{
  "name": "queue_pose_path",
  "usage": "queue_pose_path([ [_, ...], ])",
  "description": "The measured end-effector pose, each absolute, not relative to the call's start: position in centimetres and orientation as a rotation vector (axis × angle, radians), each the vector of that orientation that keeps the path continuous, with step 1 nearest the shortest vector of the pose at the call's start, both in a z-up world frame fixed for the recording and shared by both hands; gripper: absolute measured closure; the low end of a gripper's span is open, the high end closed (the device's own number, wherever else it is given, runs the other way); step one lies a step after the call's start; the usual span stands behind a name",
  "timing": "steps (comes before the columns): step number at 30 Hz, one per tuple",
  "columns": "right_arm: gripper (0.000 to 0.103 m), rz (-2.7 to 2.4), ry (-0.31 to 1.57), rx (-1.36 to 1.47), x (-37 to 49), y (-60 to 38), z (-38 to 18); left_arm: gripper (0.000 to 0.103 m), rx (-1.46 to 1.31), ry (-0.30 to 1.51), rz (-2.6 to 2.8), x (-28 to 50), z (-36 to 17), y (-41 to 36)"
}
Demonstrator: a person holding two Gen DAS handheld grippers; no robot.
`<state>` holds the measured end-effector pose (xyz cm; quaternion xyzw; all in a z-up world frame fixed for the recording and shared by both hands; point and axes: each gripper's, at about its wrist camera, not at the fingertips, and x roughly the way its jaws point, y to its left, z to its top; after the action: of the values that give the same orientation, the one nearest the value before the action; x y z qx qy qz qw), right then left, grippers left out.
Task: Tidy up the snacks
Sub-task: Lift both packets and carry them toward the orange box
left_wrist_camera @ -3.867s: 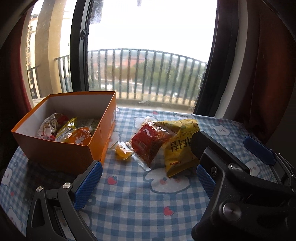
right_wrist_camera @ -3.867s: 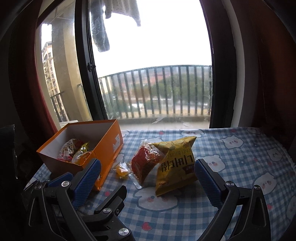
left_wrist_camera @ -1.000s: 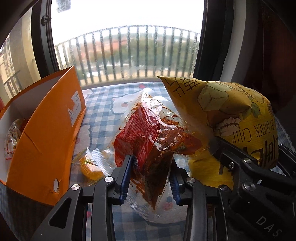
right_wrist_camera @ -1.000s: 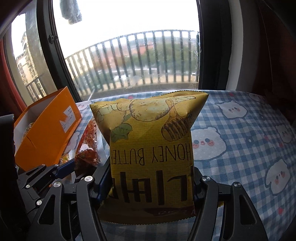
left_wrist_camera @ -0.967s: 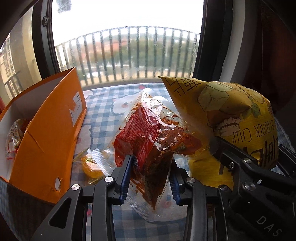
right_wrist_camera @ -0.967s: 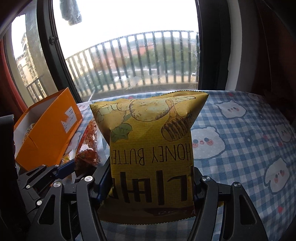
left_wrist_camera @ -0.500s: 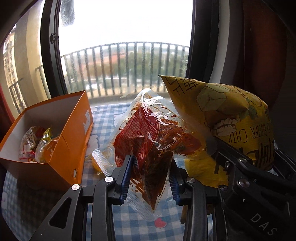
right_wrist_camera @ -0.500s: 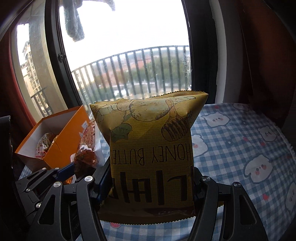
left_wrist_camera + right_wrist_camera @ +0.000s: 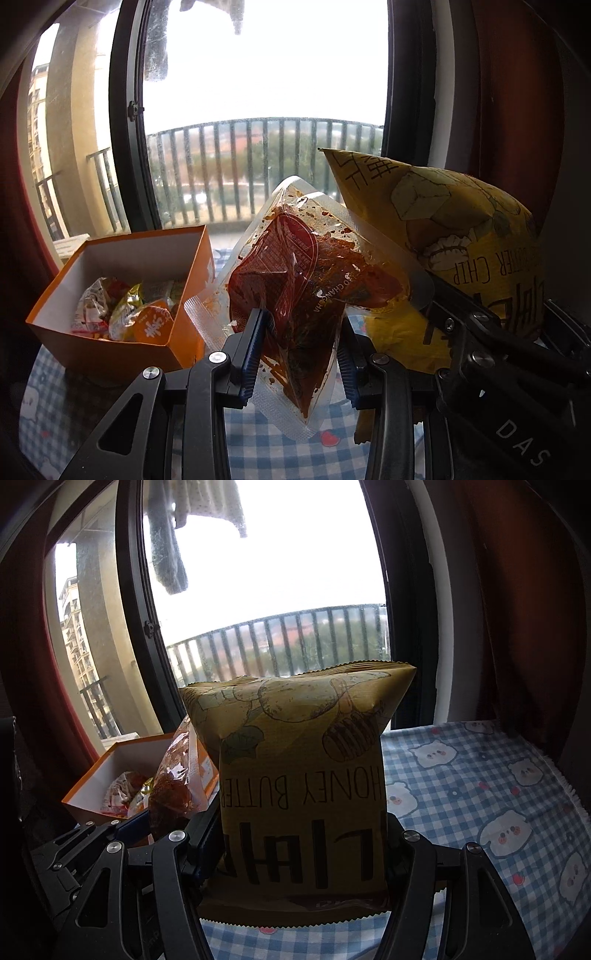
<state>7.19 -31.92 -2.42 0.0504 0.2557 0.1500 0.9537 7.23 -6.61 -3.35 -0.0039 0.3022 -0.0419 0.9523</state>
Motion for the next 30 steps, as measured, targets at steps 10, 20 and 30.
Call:
queue_pose_path([
  [10, 0.035, 0.351, 0.485, 0.094, 7.4, -28.3, -0.3, 0.066, -0.026, 0.569, -0.031, 7.3, -2.2, -3.5],
  [20, 0.035, 0.397, 0.47, 0.069, 9.0, -23.2, 0.5, 0.066, -0.055, 0.533, 0.03, 7.5, -1.1, 1.9],
  [30, 0.035, 0.453, 0.494, 0.046, 11.2, -17.4, 0.1, 0.066, -0.097, 0.55, 0.084, 9.5, -1.5, 7.0],
])
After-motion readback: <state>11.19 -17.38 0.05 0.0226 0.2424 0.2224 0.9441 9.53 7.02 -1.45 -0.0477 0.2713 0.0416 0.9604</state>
